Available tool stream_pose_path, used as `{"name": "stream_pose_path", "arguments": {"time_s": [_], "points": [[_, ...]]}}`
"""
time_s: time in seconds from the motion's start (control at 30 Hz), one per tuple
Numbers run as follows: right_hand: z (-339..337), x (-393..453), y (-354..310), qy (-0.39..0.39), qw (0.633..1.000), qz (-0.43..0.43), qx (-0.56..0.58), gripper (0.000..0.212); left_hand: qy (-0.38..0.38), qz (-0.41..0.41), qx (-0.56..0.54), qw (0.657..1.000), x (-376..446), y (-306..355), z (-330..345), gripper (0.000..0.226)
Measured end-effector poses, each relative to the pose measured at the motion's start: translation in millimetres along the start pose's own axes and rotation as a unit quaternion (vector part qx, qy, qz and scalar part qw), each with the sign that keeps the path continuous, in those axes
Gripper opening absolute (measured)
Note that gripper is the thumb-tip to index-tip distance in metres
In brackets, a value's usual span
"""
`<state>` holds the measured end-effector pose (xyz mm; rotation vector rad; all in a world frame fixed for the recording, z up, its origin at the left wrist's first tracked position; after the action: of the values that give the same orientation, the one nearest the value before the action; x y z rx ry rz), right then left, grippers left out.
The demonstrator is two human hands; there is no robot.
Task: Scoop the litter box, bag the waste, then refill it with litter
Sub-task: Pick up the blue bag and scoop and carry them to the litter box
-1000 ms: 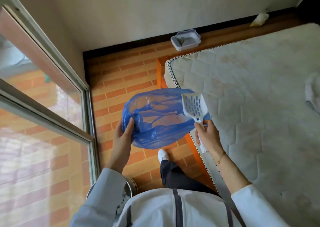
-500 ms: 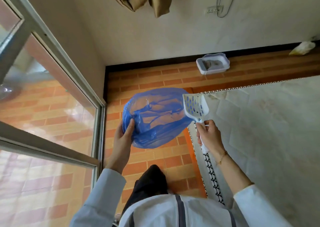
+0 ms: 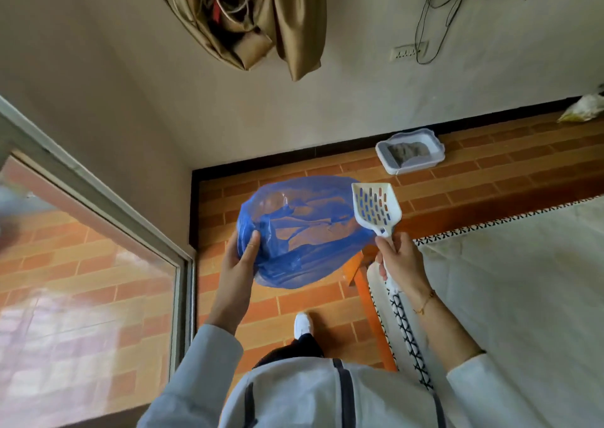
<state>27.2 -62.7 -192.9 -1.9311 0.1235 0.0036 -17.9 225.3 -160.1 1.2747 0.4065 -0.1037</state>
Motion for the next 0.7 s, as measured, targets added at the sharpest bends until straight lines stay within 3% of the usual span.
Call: {"name": "stream_pose_path", "arguments": {"time_s": [0.43,0.7], "points": [[20,197,-10,0.070,0.996,0.053,0.034,0.017,-0.041,-0.024,0.043,0.998,227,80,47,0.030],[14,339,-5,0.112,0.990,0.083,0.035,0.018,-0.051,-0.040,0.060,0.996,372,112,109,0.031]]}}
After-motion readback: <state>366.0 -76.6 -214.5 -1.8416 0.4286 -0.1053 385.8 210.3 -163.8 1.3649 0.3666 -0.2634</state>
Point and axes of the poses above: each hand's wrist, its own x-axis towards the middle knuckle, its own z-axis out of the palm, y = z × x, the point moved 5 cm from there along x, towards the middle knuckle, and after that the axes turned 14 degrees about -z, right-handed, at the moved point
